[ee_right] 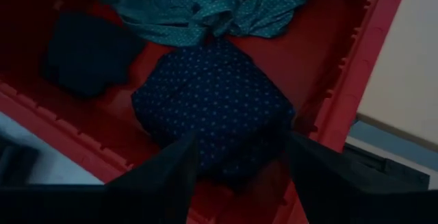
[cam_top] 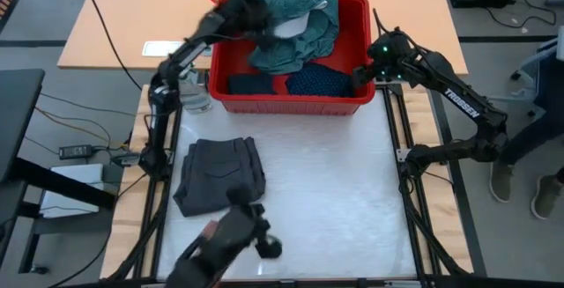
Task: Fold Laundry from Bin
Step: Put the green polo shirt on the table
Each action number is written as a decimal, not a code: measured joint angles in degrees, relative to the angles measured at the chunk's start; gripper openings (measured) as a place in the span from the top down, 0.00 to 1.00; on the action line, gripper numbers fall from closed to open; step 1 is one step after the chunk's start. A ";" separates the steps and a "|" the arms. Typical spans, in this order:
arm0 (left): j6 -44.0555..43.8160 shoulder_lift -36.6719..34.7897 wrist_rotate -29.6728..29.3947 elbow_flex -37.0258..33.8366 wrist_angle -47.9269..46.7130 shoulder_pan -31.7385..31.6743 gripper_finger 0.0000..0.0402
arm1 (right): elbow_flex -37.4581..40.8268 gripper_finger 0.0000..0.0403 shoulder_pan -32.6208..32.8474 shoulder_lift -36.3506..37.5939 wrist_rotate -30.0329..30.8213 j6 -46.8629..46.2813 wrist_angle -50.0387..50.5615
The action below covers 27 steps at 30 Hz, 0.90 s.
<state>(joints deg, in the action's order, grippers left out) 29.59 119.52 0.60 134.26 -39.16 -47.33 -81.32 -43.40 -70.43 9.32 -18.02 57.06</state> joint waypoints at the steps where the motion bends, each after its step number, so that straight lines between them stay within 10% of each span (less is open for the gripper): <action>1: -1.18 -1.73 1.07 0.94 0.48 0.84 0.99 | 0.00 0.44 0.25 0.12 0.00 0.02 0.00; 13: -22.38 -21.81 33.30 -0.66 10.80 14.11 0.99 | -0.02 0.44 3.68 3.89 0.02 1.70 -2.41; 27: -36.52 -25.83 63.98 -0.76 15.32 43.39 0.99 | -0.02 0.44 11.07 8.07 -0.03 -5.98 -2.95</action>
<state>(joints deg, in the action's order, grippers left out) -6.94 93.69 64.58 133.49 -23.84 -3.94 -81.34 -32.32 -62.36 9.29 -24.00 54.11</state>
